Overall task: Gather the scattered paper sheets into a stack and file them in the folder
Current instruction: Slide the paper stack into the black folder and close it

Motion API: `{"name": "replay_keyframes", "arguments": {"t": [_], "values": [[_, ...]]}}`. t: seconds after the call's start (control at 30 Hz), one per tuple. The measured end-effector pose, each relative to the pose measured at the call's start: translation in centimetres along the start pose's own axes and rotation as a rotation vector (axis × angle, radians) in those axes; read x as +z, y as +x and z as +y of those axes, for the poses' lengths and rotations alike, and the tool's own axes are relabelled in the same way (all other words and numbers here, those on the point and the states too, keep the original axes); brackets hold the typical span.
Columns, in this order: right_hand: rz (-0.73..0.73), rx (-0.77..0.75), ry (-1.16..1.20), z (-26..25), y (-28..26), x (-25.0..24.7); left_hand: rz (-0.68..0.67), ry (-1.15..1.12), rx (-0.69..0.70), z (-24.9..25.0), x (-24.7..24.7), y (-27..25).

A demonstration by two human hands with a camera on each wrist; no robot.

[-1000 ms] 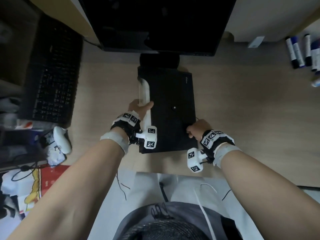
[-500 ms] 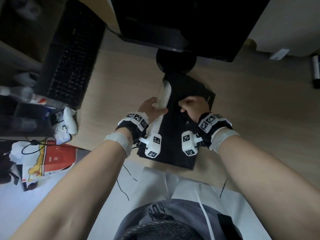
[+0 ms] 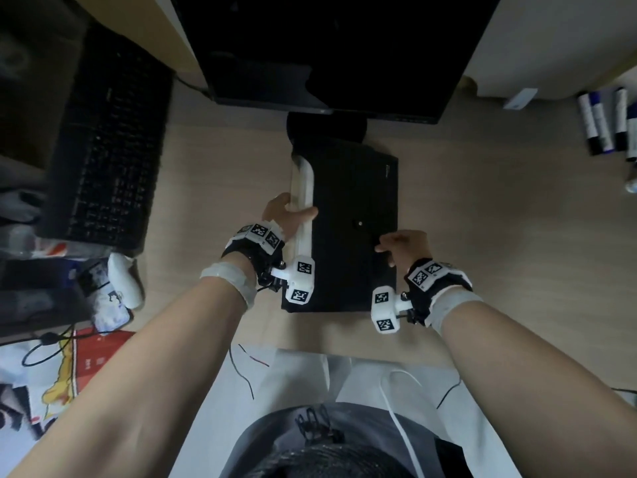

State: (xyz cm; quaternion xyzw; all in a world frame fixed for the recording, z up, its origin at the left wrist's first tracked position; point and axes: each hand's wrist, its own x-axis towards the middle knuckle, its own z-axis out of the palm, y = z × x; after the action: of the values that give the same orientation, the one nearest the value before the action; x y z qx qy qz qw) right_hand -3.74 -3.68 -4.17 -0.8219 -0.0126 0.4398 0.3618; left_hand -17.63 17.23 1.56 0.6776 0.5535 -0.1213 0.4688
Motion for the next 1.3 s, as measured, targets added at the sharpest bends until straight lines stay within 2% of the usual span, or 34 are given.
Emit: {"name": "replay_keyframes", "arguments": {"t": [0.13,0.2,0.33,0.4,0.5,0.57,0.67,0.77,0.87,0.93,1.0,1.1,1.2,1.3], "values": [[0.173,-0.007,-0.009,-2.1,1.7,0.2,-0.03,0.032,0.045,-0.9,-0.2,-0.5],[0.149,-0.073,-0.045,-4.1,2.0,0.9,-0.052,0.029,0.055,-1.2,-0.3,-0.9],[0.0,-0.26,-0.221,-7.7,0.7,3.9,-0.058,0.027,0.071,-0.8,-0.2,-1.5],[-0.145,-0.334,-0.315,-8.3,-0.9,4.9,-0.026,0.031,0.076,-0.4,-0.4,-1.6],[-0.391,-0.303,-0.367,-7.0,-2.8,4.9,0.03,0.043,0.05,-0.1,-0.9,-1.4],[-0.435,-0.25,-0.353,-5.6,-3.3,4.0,0.044,0.042,0.017,-0.2,-1.2,-1.0],[-0.403,-0.103,-0.252,-3.9,-3.1,1.8,0.038,0.019,-0.02,-0.5,-1.1,-0.9],[-0.305,0.016,-0.287,-2.4,-1.8,-0.1,0.045,-0.01,-0.029,-0.8,-0.6,-1.4],[-0.017,-0.037,-0.351,-2.9,-0.5,-0.2,0.038,-0.053,-0.021,-1.4,0.0,-2.3],[0.058,-0.125,-0.404,-4.5,0.3,0.7,0.02,-0.069,-0.004,-1.6,0.4,-3.1],[0.023,-0.191,-0.482,-6.3,0.6,1.9,0.01,-0.063,0.012,-1.5,0.7,-3.5],[-0.104,-0.297,-0.567,-7.4,-0.2,3.5,0.035,-0.052,-0.004,-1.4,0.6,-3.8],[-0.209,-0.428,-0.53,-6.7,-2.8,4.0,0.089,-0.084,-0.012,-1.2,0.0,-3.9],[-0.286,-0.339,-0.49,-5.6,-3.7,3.1,0.107,-0.082,-0.046,-1.0,-0.5,-3.5]]}}
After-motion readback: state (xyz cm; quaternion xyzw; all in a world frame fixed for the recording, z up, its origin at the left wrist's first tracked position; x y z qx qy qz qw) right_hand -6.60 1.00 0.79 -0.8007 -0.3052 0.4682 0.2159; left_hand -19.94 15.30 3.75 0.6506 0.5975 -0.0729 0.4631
